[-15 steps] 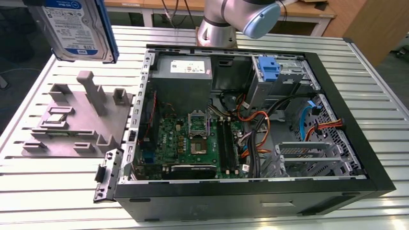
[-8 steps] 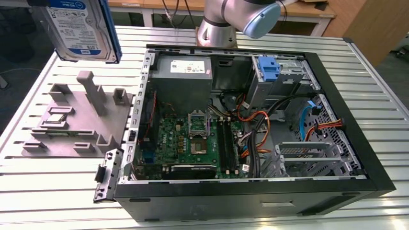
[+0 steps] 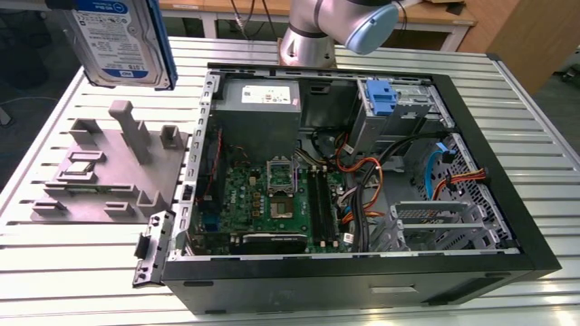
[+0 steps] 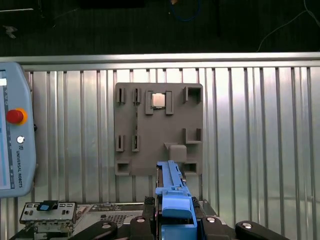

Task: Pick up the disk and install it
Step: 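Pick up the disk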

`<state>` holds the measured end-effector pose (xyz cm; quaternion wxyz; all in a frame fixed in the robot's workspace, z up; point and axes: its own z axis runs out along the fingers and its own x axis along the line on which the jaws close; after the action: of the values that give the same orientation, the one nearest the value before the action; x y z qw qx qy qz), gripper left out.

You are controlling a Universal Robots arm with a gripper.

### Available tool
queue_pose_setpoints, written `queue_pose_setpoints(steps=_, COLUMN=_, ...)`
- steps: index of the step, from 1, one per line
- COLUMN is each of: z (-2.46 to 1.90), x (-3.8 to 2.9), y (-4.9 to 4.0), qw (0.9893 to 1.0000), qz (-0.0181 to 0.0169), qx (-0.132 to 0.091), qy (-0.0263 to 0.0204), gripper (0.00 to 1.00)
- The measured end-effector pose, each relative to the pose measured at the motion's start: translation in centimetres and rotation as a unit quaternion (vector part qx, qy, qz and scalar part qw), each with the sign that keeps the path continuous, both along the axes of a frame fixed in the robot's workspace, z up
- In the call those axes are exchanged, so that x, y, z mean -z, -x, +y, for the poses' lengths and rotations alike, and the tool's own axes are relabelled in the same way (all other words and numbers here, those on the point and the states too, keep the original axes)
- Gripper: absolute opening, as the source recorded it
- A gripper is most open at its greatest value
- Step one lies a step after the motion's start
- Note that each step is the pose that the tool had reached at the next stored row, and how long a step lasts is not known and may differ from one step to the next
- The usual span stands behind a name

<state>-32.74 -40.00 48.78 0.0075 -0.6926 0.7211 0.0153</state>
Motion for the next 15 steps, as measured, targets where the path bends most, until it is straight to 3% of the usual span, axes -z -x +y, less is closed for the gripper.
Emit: queue_pose_setpoints(steps=15, z=0.0, x=0.0, y=-1.2, qw=1.0, qz=0.0, qx=0.0, qy=0.0, gripper=0.37)
